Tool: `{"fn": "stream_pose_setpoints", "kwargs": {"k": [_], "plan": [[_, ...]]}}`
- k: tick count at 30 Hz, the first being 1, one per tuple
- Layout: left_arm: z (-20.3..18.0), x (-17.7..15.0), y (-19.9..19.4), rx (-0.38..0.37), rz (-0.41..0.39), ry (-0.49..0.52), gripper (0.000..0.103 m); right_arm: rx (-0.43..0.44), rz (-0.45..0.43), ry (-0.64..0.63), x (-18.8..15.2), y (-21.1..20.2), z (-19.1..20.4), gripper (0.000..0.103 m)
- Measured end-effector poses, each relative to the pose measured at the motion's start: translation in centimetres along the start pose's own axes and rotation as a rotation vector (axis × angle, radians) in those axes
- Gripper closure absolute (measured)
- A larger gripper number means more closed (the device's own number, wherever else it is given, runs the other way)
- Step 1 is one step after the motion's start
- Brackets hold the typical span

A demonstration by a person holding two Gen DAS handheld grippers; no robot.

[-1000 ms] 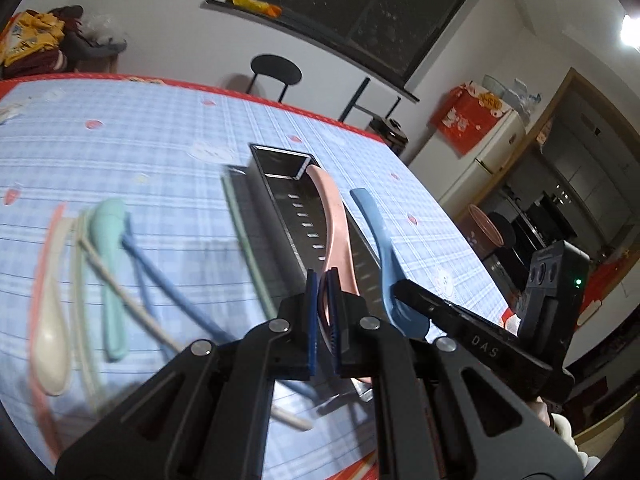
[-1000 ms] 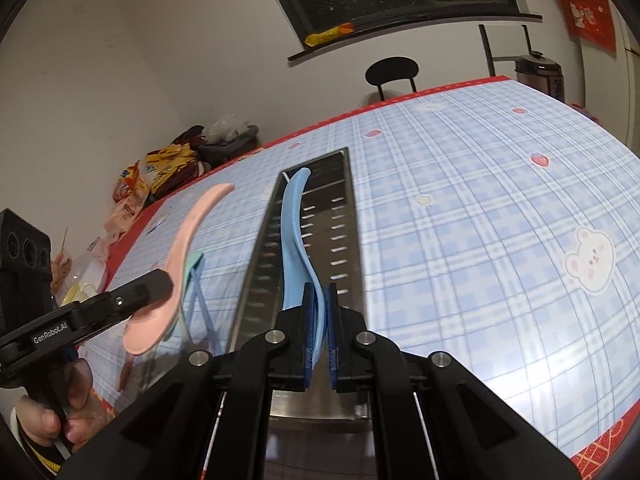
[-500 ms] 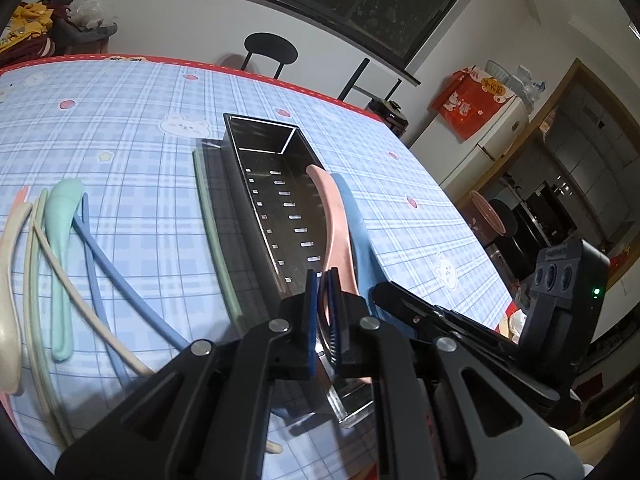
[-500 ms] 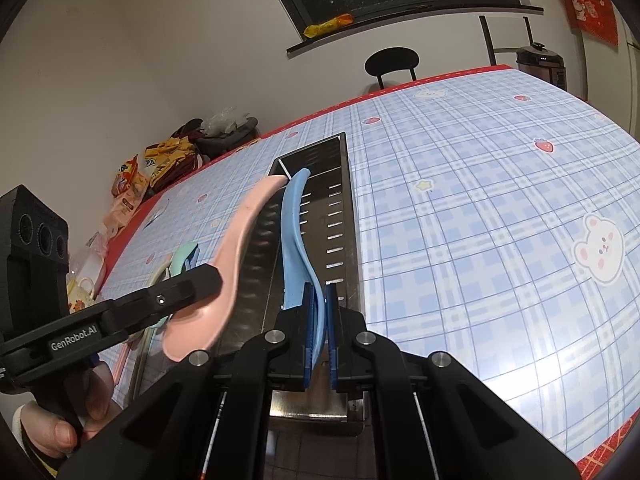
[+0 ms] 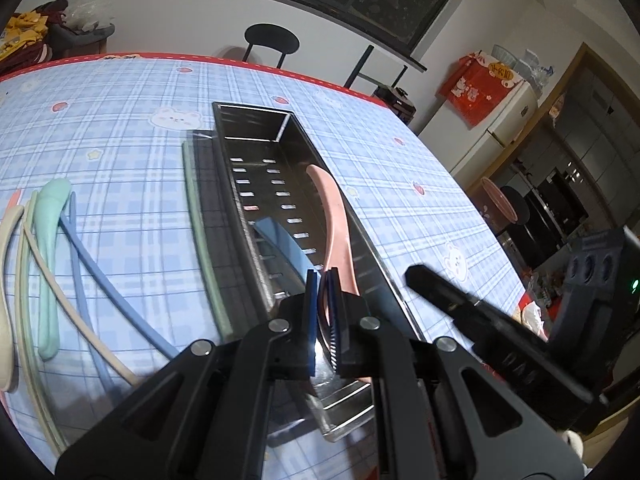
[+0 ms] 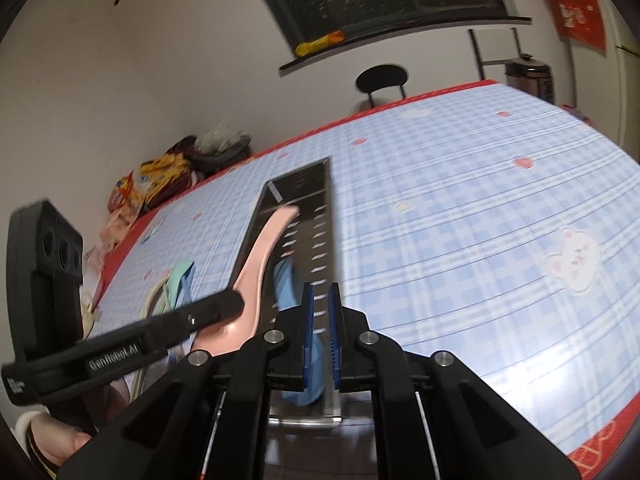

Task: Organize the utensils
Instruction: 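Lower both spoons into the steel rack and open both tools, then move both tools back over the loose chopsticks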

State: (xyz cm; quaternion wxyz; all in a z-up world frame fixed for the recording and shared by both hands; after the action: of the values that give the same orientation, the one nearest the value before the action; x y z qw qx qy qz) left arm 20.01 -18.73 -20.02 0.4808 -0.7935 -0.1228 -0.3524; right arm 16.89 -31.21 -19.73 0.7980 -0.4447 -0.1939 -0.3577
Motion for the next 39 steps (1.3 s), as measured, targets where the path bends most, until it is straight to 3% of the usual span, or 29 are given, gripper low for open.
{"fn": "stream_pose_setpoints", "kwargs": {"k": [7, 13, 15, 19, 20, 21, 28, 35, 39], "plan": [[-1.4, -0.8, 1.5, -0.021, 0.05, 0.022, 0.091, -0.012, -0.027, 0.044, 1.0, -1.5, -1.7, 0.086], [-0.2, 0.6, -1.2, 0.024, -0.008, 0.049, 0.071, -0.009, -0.033, 0.046, 0.8, -2.3, -1.6, 0.063], [0.6, 1.1, -2.8, 0.05, -0.037, 0.061, 0.052, -0.005, -0.032, 0.041, 0.6, -2.5, -1.2, 0.05], [2.1, 1.8, -6.5, 0.101, -0.092, 0.094, 0.028, -0.003, -0.029, 0.026, 0.1, -2.8, 0.2, 0.025], [2.5, 1.8, -7.3, 0.114, -0.103, 0.1, 0.011, 0.001, -0.029, 0.021, 0.0, -2.9, 0.6, 0.023], [3.0, 2.0, -8.7, 0.137, -0.128, 0.114, 0.006, 0.005, -0.028, 0.014, -0.1, -3.0, 1.0, 0.021], [6.1, 0.5, -15.0, 0.275, -0.172, 0.214, 0.006, 0.055, 0.003, -0.059, -1.8, -2.9, 4.9, 0.006], [11.2, -3.7, -19.3, 0.398, -0.166, 0.233, 0.006, 0.062, -0.009, -0.149, -3.4, -2.3, 8.0, 0.006], [13.4, -5.3, -20.4, 0.392, -0.181, 0.225, 0.006, 0.072, -0.016, -0.213, -4.6, -1.6, 10.1, 0.006]]}}
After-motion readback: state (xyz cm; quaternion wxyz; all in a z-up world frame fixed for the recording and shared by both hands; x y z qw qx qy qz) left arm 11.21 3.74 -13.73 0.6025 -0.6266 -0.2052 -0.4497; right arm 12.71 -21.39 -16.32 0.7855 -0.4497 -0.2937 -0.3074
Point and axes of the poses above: each gripper's, at about its wrist camera, not at the fingertips, and y roughly the way its jaws point, z to its left, x to its top, the point moved 9 cm from there along y, roughly the way its jaws point, and after that the axes turned 11 degrees about y, right-handed, at the moved point
